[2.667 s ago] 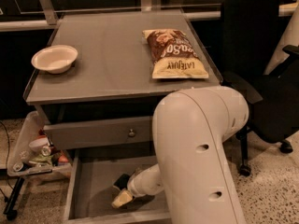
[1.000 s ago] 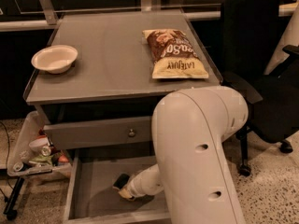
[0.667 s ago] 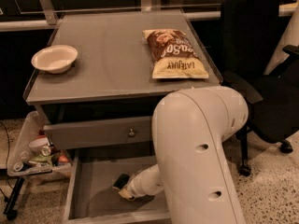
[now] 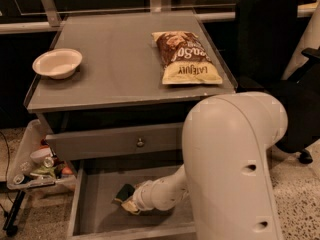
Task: Pick sponge from middle drawer and place on counter
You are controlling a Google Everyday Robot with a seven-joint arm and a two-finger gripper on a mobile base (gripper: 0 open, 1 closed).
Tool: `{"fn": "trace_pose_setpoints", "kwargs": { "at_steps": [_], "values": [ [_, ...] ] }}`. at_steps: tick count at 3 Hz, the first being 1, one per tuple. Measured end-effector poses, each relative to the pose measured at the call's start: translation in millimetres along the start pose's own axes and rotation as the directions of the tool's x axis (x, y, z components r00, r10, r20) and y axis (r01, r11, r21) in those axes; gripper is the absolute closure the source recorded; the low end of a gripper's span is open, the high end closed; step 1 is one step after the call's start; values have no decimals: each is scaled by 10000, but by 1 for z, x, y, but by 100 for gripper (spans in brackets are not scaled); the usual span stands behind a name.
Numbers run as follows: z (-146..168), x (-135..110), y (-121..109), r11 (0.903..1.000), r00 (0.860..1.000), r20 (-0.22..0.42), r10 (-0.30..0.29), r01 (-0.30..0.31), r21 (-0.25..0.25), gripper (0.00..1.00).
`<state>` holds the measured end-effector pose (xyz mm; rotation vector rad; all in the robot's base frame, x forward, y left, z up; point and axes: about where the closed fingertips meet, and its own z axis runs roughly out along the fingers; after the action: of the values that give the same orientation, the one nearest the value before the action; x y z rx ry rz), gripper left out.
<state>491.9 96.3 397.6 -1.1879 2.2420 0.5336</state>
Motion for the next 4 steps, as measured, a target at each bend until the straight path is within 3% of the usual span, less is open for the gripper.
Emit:
{"fn": "trace_pose_setpoints", "kwargs": {
  "at_steps": [2, 3, 4],
  "values": [
    [-62, -35, 5, 9985, 9941, 1024, -347, 301, 468, 100],
    [-93, -58, 0, 9930, 9900, 1140, -829, 723, 939, 100],
    [-94, -59, 0, 9929, 9899, 1144, -840, 735, 934, 100]
  ]
}}
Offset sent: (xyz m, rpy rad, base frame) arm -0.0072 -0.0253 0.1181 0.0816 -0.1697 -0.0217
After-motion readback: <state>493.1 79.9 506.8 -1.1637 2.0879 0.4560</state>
